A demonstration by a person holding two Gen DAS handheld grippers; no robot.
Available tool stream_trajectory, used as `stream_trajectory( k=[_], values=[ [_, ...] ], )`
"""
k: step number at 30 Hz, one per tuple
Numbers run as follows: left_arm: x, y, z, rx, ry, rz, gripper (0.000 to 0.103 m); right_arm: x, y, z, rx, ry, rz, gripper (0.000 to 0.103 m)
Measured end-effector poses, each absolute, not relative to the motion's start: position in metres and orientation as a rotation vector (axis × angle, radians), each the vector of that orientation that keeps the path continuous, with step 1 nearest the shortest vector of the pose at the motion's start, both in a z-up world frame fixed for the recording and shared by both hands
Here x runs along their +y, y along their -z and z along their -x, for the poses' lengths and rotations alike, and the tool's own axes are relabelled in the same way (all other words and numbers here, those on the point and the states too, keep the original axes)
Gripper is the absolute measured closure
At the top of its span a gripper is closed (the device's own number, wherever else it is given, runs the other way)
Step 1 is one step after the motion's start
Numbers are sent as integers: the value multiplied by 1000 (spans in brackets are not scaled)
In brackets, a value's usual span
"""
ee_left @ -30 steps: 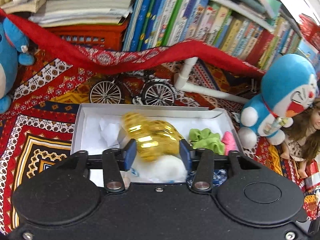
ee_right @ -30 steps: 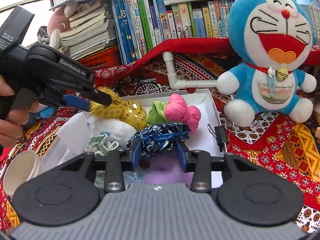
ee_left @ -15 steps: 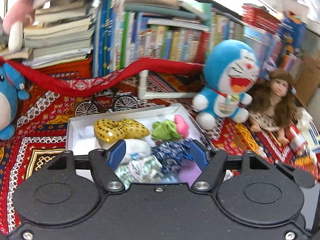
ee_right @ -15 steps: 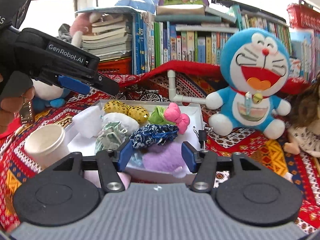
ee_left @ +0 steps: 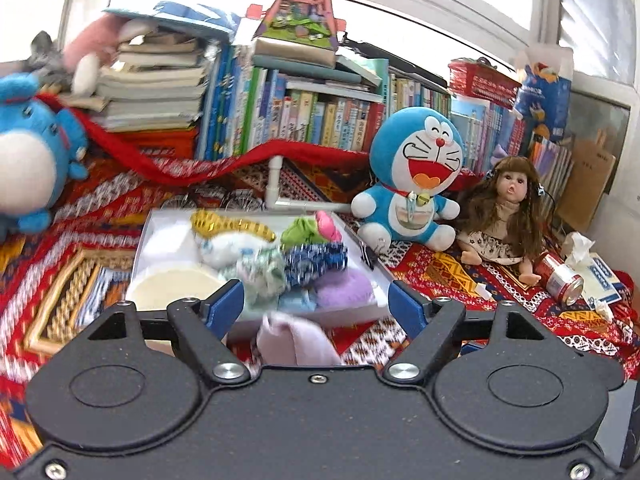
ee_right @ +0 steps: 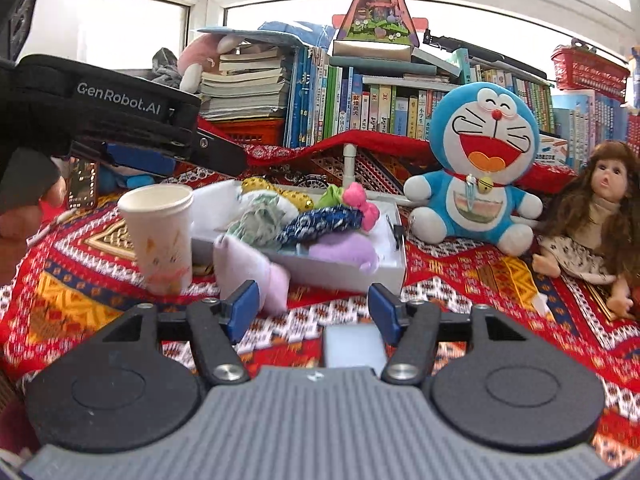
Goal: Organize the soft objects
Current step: 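Move left tool to the pink sock and close on it, then lift the pink sock with left tool and carry it over the tray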
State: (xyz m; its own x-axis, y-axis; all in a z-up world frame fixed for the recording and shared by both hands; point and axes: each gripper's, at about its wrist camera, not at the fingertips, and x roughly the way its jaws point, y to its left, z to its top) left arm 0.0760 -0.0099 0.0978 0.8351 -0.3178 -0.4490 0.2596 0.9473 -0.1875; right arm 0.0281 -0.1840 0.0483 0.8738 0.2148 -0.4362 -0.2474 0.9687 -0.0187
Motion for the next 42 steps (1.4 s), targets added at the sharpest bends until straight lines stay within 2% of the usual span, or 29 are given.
stream_trajectory(
  k=[4,10,12,19,29,30,34,37,39,42],
  values=[
    [-10,-74,-64,524,272,162,27,-185,-38,-14,471,-250,14,30],
    [-20,-43,-72,614,232,178,36,-178,-21,6,473,-219,-29,40],
    [-23,-39,-75,613,222,176,38,-178,-19,12,455,-216,-47,40],
    [-33,-27,-97,621,157,170,38,-177,-8,10,474,-138,-148,45],
    [-38,-12,-127,670,100,196,40,-168,2,8,453,-32,-201,46],
    [-39,-11,-129,672,100,195,42,-169,3,8,454,-29,-211,46],
    [-44,-8,-134,687,121,197,61,-166,5,8,458,11,-231,53],
    [-49,-9,-130,670,113,159,71,-166,6,8,457,26,-263,55],
    [-50,-11,-125,656,124,143,76,-165,5,7,452,22,-287,56],
    [-48,-16,-117,643,147,132,77,-162,3,6,442,25,-296,57]
  ],
)
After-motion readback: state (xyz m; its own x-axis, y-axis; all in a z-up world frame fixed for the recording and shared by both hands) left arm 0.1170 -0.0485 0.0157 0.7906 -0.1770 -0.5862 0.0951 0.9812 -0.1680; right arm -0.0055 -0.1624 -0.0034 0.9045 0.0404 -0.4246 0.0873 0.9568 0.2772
